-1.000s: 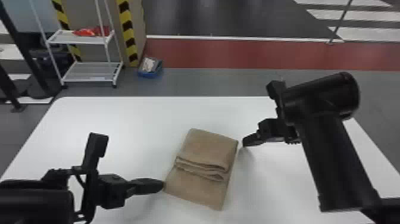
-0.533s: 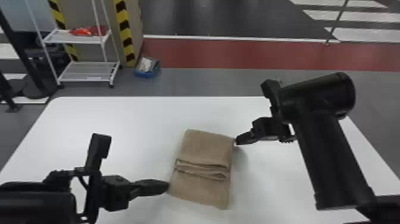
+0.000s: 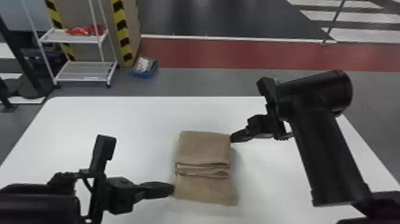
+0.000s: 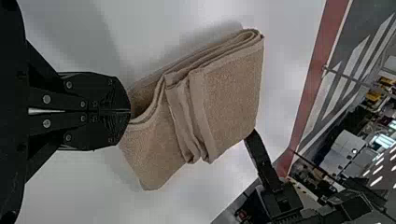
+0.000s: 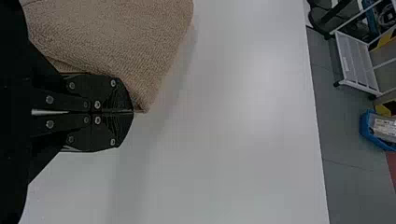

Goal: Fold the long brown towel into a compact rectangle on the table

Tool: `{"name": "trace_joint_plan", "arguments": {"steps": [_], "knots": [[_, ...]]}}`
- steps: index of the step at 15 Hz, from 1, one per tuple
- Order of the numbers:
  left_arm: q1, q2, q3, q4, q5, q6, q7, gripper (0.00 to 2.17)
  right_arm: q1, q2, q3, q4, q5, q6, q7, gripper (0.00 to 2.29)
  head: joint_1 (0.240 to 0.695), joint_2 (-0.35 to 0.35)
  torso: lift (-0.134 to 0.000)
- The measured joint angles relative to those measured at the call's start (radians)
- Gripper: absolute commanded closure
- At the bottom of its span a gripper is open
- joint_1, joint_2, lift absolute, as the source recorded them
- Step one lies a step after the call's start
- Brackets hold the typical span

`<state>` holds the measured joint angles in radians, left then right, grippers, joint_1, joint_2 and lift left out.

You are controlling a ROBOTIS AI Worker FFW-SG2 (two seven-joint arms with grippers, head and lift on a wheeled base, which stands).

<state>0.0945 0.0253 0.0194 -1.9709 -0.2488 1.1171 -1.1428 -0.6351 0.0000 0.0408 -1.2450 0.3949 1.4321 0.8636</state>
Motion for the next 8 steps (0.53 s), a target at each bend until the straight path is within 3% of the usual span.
{"name": "trace_joint_plan", "arguments": {"steps": [6, 7, 8], "knots": [[0.032, -0.012, -0.026, -0.042, -0.004, 0.023, 0.000, 2.14, 0.000, 0.000, 0.008, 0.010, -0.001, -0.008, -0.001, 2.17, 0.695, -0.082, -0.125], [0.034, -0.013, -0.027, -0.044, -0.006, 0.023, 0.004, 2.14, 0.000, 0.000, 0.008, 0.011, -0.001, -0.009, -0.001, 1.98, 0.695, -0.084, -0.125], [0.033, -0.013, -0.027, -0.043, -0.006, 0.022, 0.010, 2.13, 0.000, 0.000, 0.010, 0.007, 0.004, -0.009, 0.000, 1.53, 0.695, -0.084, -0.125]]}}
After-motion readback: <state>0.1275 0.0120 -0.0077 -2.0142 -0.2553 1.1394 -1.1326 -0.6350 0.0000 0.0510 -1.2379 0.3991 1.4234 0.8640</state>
